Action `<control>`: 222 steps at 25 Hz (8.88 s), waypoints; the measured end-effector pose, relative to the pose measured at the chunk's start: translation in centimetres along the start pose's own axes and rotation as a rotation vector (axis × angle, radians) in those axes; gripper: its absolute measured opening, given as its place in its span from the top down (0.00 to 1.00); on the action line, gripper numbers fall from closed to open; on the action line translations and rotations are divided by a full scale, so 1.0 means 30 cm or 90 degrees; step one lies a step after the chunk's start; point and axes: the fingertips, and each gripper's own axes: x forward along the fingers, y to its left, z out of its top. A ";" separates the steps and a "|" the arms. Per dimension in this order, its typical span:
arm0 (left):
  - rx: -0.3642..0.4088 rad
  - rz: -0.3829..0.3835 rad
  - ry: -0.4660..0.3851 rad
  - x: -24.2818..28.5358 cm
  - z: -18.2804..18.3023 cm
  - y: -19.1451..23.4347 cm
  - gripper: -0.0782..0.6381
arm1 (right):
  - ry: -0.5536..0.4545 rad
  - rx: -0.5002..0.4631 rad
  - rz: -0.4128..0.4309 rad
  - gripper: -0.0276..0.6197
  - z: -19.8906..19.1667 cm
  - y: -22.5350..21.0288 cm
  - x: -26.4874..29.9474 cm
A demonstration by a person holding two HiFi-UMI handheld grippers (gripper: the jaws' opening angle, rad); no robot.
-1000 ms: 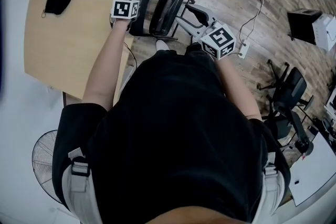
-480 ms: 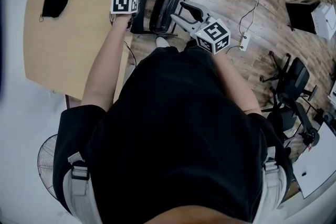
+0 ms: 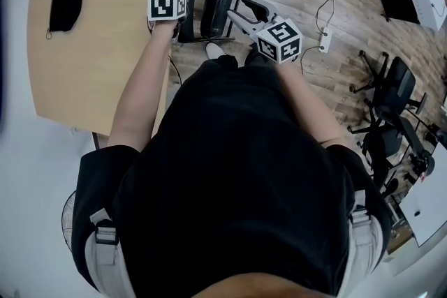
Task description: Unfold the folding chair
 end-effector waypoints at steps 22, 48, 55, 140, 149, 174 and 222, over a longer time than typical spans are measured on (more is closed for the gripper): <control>0.008 0.003 0.004 0.022 0.020 -0.487 0.80 | 0.053 0.197 -0.180 0.62 -0.244 -0.572 -0.024; 0.041 -0.020 0.033 0.066 0.009 -0.737 0.81 | 0.230 0.357 -0.333 0.50 -0.587 -0.810 0.238; 0.032 -0.034 0.030 0.070 0.010 -0.727 0.80 | 0.257 0.383 -0.347 0.50 -0.658 -0.831 0.335; 0.007 -0.139 0.046 0.221 -0.092 -0.516 0.79 | 0.109 0.523 -0.095 0.68 -1.035 -1.198 -0.088; 0.014 -0.102 0.092 0.285 -0.138 -0.471 0.77 | 0.091 0.552 -0.062 0.67 -1.135 -1.273 -0.144; 0.010 -0.028 0.162 0.482 -0.249 -0.478 0.71 | 0.065 0.621 0.033 0.64 -1.477 -1.534 -0.299; 0.022 0.000 0.206 0.769 -0.378 -0.868 0.70 | 0.047 0.681 0.158 0.60 -2.058 -1.964 -0.508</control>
